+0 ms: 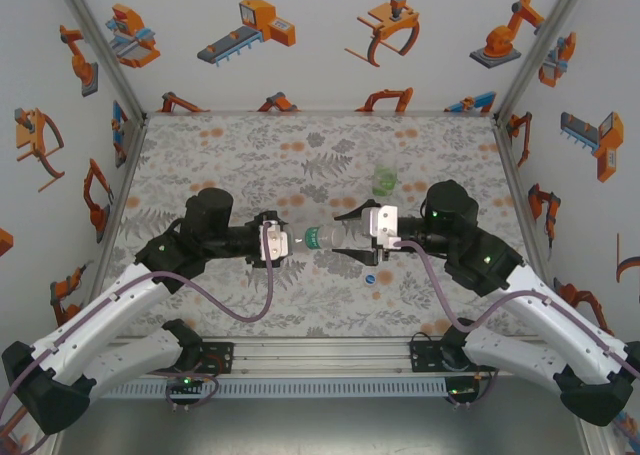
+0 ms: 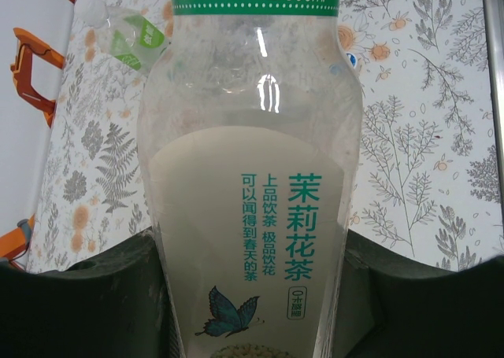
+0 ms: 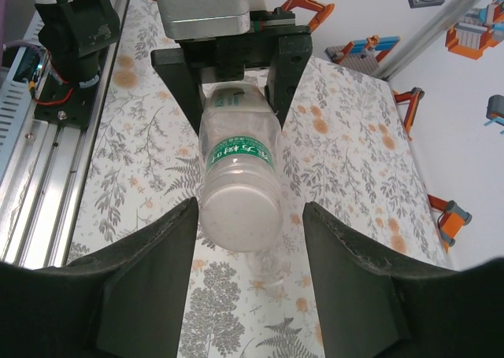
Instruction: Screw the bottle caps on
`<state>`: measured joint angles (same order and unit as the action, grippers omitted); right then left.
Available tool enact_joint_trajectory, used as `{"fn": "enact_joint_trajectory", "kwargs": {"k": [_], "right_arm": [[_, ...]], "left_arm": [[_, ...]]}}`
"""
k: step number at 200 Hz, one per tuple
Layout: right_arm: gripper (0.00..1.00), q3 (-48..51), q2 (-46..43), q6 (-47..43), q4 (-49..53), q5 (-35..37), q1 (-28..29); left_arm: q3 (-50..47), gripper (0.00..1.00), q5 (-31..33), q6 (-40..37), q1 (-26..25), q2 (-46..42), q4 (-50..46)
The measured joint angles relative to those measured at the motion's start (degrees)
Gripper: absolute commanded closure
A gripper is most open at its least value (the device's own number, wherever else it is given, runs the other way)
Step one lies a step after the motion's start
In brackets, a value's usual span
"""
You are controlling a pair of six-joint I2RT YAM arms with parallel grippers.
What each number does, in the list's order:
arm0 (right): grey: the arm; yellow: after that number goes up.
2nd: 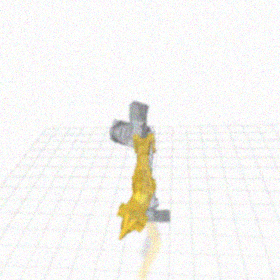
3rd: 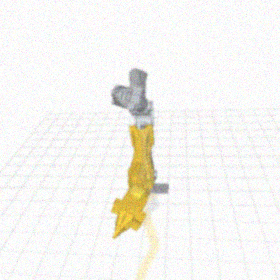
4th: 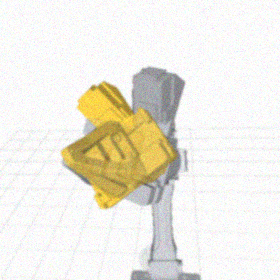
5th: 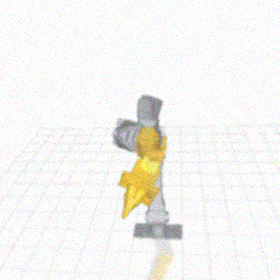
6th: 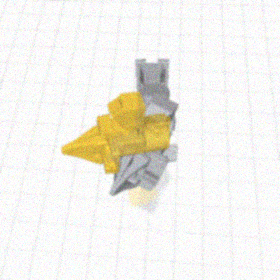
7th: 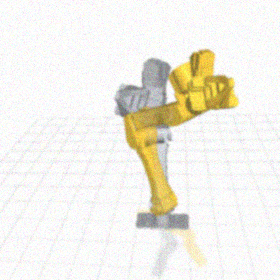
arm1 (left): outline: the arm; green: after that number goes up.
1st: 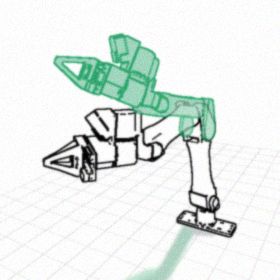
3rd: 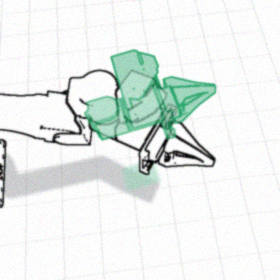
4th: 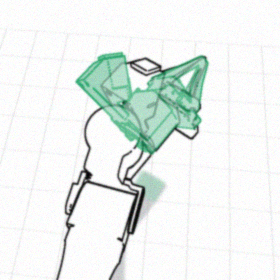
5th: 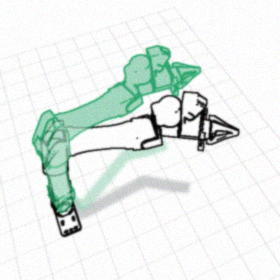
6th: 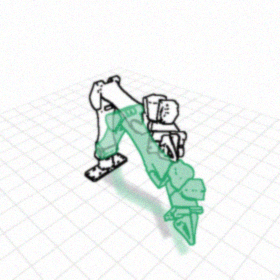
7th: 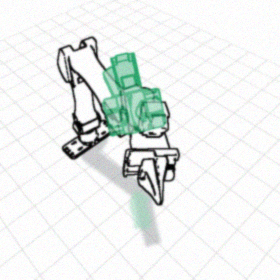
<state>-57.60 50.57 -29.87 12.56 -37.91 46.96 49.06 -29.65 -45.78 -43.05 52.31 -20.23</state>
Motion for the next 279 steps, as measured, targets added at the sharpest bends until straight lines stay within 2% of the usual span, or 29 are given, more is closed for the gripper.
{"fn": "enact_joint_trajectory", "kwargs": {"k": [134, 187, 229, 279], "right_arm": [[0.60, 1.42, 0.00, 1.36, -2.75, 1.51, 0.20], [0.77, 1.42, -0.17, 1.36, -2.80, 1.70, 0.37], [1.00, 0.52, -0.66, 0.59, -0.33, -0.33, 0.44], [1.00, -0.55, -0.79, -0.81, 2.23, -3.28, 0.44]], "left_arm": [[0.00, 1.00, 1.79, 0.63, 0.00, -0.35, 0.76], [0.00, 1.00, 1.62, 0.66, 0.02, -0.39, 0.92], [0.00, 1.00, -1.33, 0.44, 0.02, -0.39, 0.15], [0.02, 1.00, -4.33, 0.20, 0.02, -0.37, -0.83]]}}
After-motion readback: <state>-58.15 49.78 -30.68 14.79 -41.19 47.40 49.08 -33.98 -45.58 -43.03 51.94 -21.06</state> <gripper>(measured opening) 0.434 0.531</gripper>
